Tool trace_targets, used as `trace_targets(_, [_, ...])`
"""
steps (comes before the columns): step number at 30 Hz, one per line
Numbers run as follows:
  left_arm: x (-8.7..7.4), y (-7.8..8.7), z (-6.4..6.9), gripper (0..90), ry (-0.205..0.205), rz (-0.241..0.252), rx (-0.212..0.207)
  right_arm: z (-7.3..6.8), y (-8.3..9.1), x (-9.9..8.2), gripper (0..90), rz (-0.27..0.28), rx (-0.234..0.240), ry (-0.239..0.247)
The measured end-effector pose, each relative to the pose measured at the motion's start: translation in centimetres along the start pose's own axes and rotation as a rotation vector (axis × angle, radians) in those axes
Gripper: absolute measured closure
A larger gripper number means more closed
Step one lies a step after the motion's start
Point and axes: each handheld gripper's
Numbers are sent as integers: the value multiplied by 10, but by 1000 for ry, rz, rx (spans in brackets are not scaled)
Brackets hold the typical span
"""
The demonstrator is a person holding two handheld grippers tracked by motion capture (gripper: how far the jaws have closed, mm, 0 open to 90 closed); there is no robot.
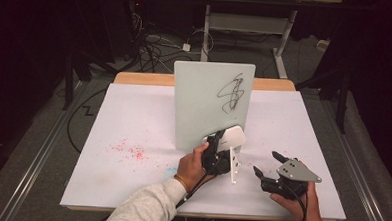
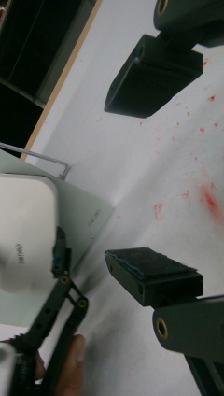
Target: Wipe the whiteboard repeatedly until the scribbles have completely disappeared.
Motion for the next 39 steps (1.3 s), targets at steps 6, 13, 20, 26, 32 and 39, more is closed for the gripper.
trace_targets(6, [9,2,-26,289,57,6,35,-1,-1,0,252,-4,5,1])
trace_targets(13, [24,0,-55,289,129,17,50,-2,-2,0,252,-7,12,1])
trace_targets(20, [32,-2,-74,290,202,21,42,-2,-2,0,252,-8,18,11])
trace_targets(26, [27,-2,-61,290,187,7,49,-4,-2,0,252,-14,23,15])
trace_targets(32, [12,-3,-27,291,108,-19,3,-4,-3,0,252,-18,23,13])
trace_targets(39, [1,-6,5,291,6,-44,-62,-7,-5,0,252,-26,27,23])
Point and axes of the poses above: each handheld gripper's, and its own axes: y roughly backward along the jaws, x roughly out of its top, z roughly to its right, and after that the axes turned 5 degrees about -z, right-handed
